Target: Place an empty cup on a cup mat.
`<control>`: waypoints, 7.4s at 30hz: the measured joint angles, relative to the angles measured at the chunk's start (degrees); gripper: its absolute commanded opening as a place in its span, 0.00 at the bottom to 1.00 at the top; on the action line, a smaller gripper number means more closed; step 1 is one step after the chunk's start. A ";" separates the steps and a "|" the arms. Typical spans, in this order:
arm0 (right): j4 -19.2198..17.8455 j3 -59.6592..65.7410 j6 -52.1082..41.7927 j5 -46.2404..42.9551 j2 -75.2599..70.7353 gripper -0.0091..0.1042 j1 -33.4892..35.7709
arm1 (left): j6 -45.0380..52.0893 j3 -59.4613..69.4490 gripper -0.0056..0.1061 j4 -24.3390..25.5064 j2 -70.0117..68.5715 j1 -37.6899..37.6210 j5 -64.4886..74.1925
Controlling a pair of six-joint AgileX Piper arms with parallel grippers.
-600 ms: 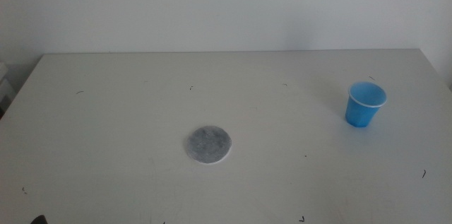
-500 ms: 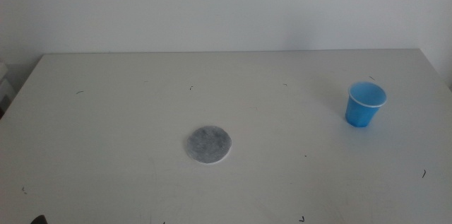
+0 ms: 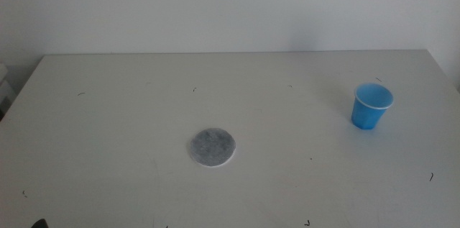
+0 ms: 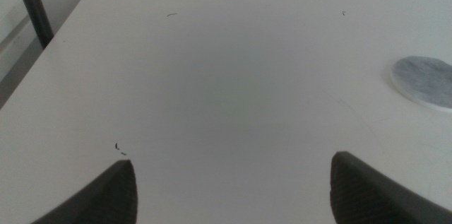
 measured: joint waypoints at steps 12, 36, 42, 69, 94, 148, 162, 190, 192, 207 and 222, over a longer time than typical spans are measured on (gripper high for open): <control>0.51 -25.22 1.84 13.64 25.33 0.85 0.00 | 0.00 0.00 0.99 0.00 0.00 0.00 0.00; 3.65 -70.27 1.56 32.84 68.48 0.85 0.05 | 0.00 0.00 0.99 0.00 0.00 0.00 0.00; 5.35 -78.21 1.56 35.91 76.62 0.85 0.16 | 0.00 0.00 0.99 0.00 0.00 0.00 0.00; 8.02 -80.94 1.56 43.62 98.35 0.84 0.30 | 0.00 0.00 0.99 0.00 0.00 0.00 0.00; 8.02 -80.96 0.86 40.80 104.27 0.07 0.41 | 0.00 0.00 0.99 0.00 0.00 0.00 0.00; 10.55 -96.36 11.03 41.98 111.07 0.07 37.02 | 0.00 0.00 0.99 0.00 0.00 0.00 0.00; 10.55 -96.48 8.73 42.27 111.38 0.29 37.02 | 0.00 0.00 0.99 0.00 0.00 0.00 0.00; 11.33 -102.30 3.19 48.48 86.16 0.69 25.01 | 0.00 0.00 0.99 0.00 0.00 0.00 0.00; 10.54 -97.63 2.57 48.54 81.11 0.69 22.25 | 0.00 0.00 0.99 0.00 0.00 0.00 0.00; 6.28 -46.79 0.15 30.84 35.09 0.69 7.26 | 0.00 0.00 0.99 0.00 0.00 0.00 0.00; 4.50 -6.39 0.01 3.93 4.14 0.82 7.19 | 0.00 0.00 0.99 0.00 0.00 0.00 0.00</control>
